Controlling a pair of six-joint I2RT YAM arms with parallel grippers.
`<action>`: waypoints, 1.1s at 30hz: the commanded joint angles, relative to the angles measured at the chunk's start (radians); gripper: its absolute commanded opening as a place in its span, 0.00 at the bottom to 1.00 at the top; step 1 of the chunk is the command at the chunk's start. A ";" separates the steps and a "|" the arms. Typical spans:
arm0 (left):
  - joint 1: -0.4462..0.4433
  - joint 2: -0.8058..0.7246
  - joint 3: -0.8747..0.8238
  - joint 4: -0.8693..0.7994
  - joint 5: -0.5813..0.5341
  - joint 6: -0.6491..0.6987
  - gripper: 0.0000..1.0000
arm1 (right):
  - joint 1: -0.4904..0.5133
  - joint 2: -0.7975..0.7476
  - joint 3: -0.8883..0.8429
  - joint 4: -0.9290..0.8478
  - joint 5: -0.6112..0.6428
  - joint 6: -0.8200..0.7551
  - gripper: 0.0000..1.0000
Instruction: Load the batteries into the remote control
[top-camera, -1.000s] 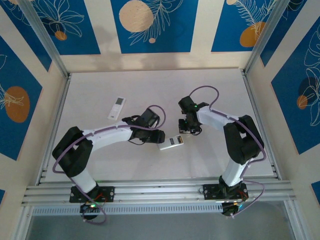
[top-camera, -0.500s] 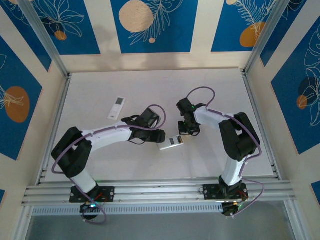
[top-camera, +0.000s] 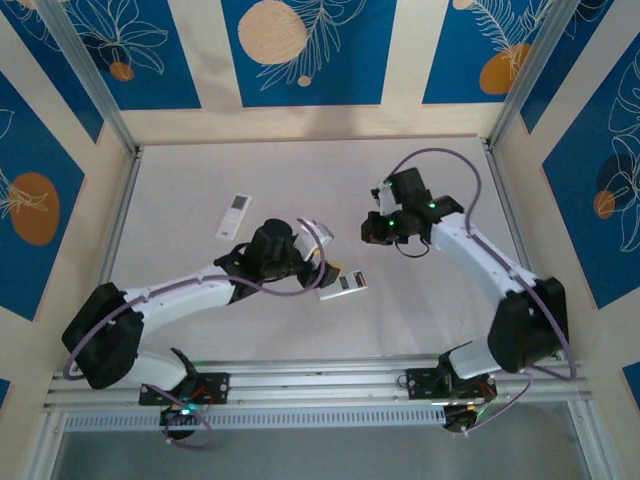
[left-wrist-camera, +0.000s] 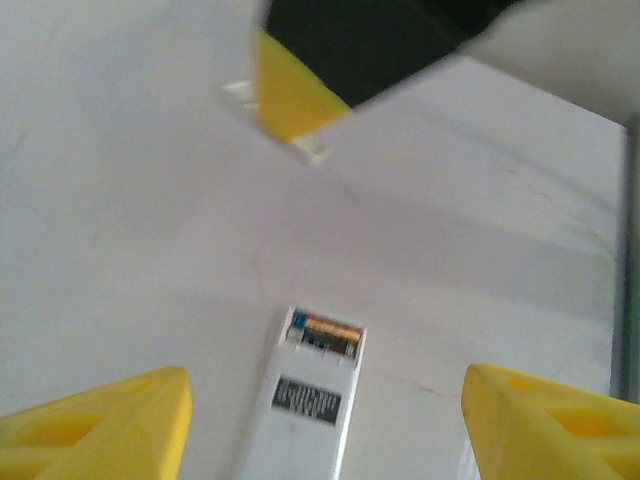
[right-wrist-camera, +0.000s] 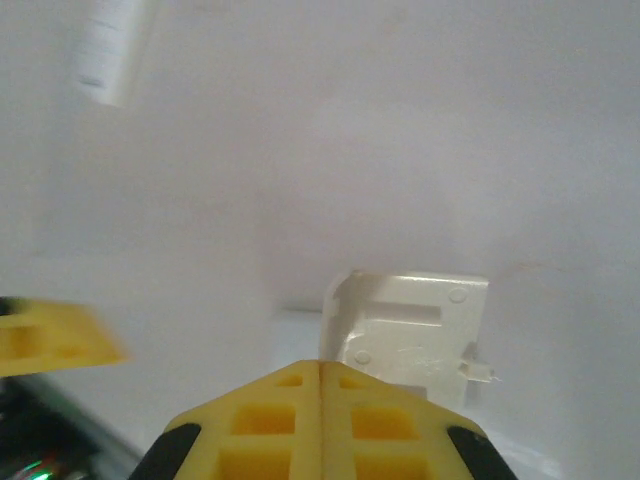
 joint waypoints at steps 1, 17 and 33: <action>0.023 0.015 0.020 0.229 0.198 0.297 0.73 | -0.024 -0.056 0.026 -0.046 -0.287 0.013 0.03; 0.093 0.147 0.056 0.672 0.345 0.283 0.87 | -0.041 -0.133 0.081 -0.030 -0.555 0.074 0.02; 0.096 0.139 0.131 0.438 0.420 0.322 0.50 | -0.036 -0.119 0.074 -0.004 -0.570 0.098 0.03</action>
